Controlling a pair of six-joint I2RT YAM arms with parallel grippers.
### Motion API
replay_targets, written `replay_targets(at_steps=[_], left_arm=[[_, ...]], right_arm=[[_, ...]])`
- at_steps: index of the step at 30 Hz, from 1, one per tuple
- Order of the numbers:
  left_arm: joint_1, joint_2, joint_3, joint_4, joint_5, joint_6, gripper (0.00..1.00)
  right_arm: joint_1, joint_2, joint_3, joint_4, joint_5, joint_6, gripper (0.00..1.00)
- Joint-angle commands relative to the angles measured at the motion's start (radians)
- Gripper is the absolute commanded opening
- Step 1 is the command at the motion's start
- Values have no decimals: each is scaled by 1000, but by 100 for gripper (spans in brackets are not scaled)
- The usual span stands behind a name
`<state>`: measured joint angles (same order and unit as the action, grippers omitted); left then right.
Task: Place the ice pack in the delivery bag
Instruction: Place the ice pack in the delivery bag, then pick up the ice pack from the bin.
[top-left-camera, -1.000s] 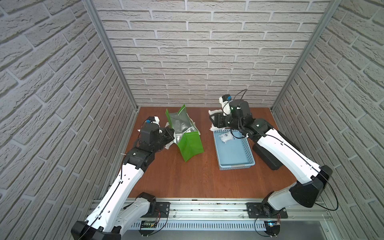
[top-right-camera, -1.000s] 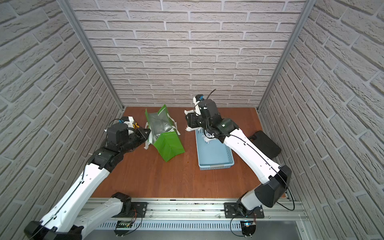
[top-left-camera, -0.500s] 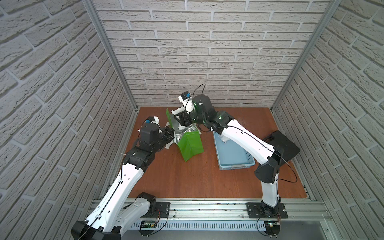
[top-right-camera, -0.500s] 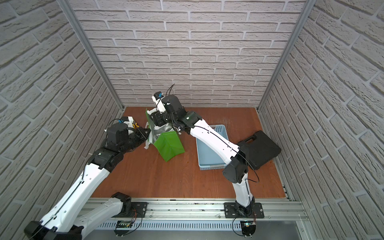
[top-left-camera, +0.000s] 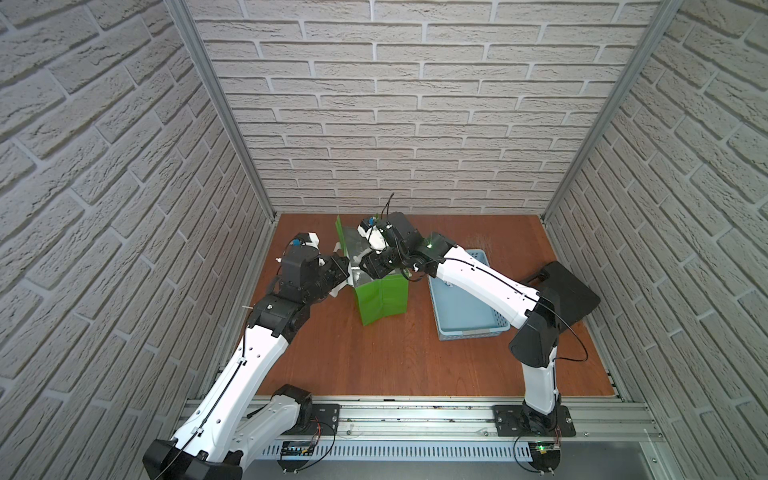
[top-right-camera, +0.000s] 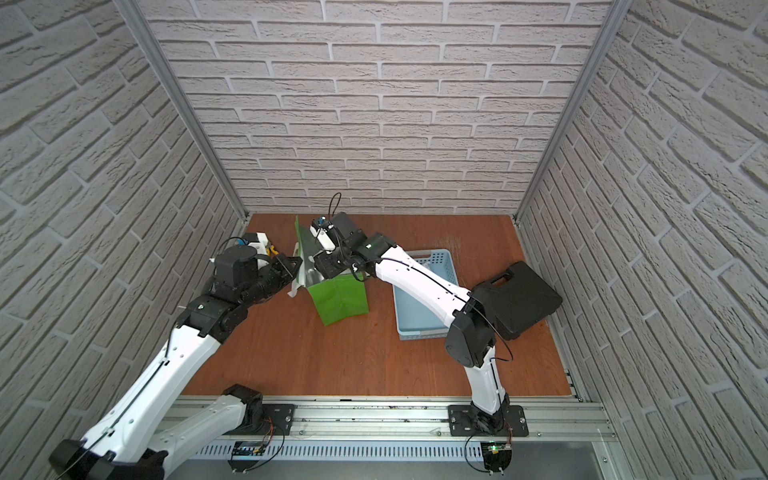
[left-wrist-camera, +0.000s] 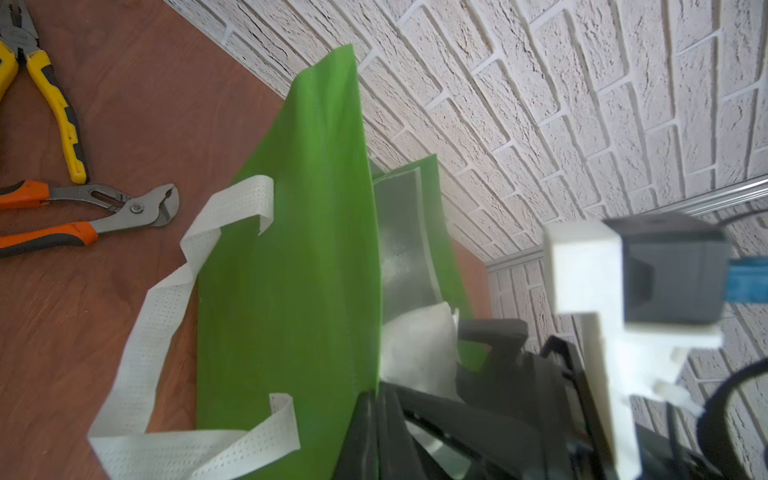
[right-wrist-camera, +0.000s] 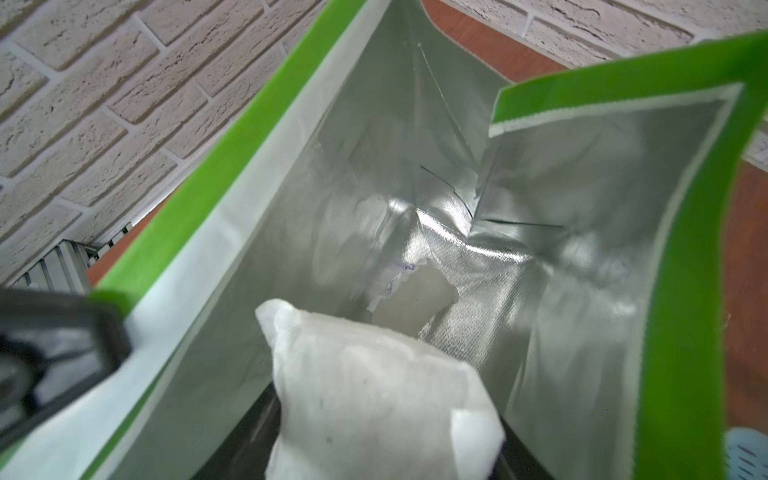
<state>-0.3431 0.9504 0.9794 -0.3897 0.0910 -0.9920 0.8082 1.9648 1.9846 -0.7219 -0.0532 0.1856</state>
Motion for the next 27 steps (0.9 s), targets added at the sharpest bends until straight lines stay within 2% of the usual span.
replay_targets(at_steps=[1, 7, 13, 21, 27], left_arm=[[-5, 6, 33, 51, 0, 7, 0], [-6, 13, 28, 55, 7, 7, 0], [-6, 4, 25, 50, 6, 8, 0], [-5, -10, 15, 44, -7, 9, 0], [-6, -25, 10, 35, -19, 16, 0]], right_arm=[[9, -103, -14, 1, 3, -9, 38], [8, -122, -19, -15, 32, -25, 68], [-7, -129, 54, -48, 55, -56, 87], [-89, -186, 64, -81, 90, -96, 88], [-234, -256, -128, -21, 90, -41, 87]])
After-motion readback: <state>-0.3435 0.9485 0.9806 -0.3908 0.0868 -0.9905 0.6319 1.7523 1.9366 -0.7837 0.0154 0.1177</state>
